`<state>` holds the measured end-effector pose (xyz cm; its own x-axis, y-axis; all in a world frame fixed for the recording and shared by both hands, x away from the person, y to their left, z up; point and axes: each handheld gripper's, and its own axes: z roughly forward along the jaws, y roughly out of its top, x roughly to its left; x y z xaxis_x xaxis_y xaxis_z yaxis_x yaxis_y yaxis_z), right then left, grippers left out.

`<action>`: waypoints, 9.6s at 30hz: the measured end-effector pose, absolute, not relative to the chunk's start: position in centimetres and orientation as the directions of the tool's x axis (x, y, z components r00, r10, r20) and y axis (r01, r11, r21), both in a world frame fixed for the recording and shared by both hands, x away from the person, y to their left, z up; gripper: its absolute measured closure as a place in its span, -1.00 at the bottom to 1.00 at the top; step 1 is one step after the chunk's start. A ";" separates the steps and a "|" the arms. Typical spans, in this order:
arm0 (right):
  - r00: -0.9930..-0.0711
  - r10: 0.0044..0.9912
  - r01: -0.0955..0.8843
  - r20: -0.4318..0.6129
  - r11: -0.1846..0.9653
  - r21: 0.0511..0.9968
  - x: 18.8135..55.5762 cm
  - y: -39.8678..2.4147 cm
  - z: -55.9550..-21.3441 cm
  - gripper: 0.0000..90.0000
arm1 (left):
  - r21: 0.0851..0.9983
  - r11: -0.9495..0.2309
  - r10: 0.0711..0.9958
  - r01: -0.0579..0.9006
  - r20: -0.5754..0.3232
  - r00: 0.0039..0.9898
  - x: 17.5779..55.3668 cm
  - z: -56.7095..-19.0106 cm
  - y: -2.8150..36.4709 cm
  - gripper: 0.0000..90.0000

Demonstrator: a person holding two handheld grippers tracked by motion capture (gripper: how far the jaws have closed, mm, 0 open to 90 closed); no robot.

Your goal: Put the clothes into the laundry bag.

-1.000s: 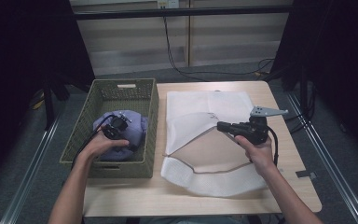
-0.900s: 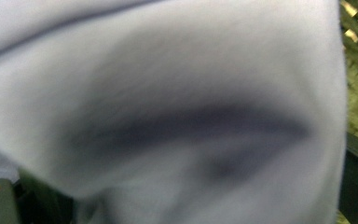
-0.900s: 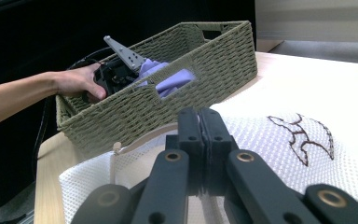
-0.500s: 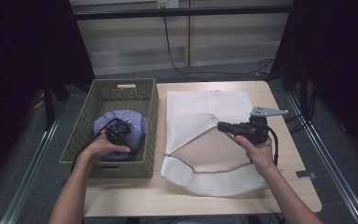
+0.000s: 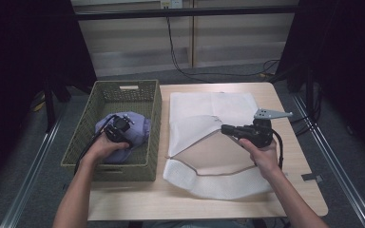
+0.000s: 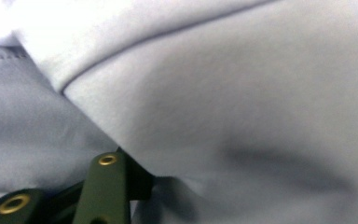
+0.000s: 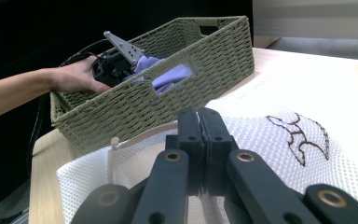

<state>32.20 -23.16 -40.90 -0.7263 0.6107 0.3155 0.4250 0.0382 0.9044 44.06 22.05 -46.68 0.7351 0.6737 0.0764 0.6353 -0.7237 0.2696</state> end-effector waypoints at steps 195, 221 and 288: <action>-0.756 0.572 0.416 0.319 0.042 0.909 32.2 -22.7 -40.9 0.98 | 0.999 0.012 0.544 -0.044 0.030 0.838 26.3 -21.7 23.0 0.77; -0.758 0.561 0.424 0.331 0.038 0.905 32.3 -22.7 -41.1 0.98 | 0.996 -0.088 0.343 -0.021 0.050 0.938 26.0 -23.6 15.1 0.78; -0.767 0.538 0.436 0.349 0.038 0.899 32.1 -23.1 -40.6 0.98 | 0.906 -0.392 0.218 0.161 -0.078 0.973 29.9 -36.3 3.8 0.76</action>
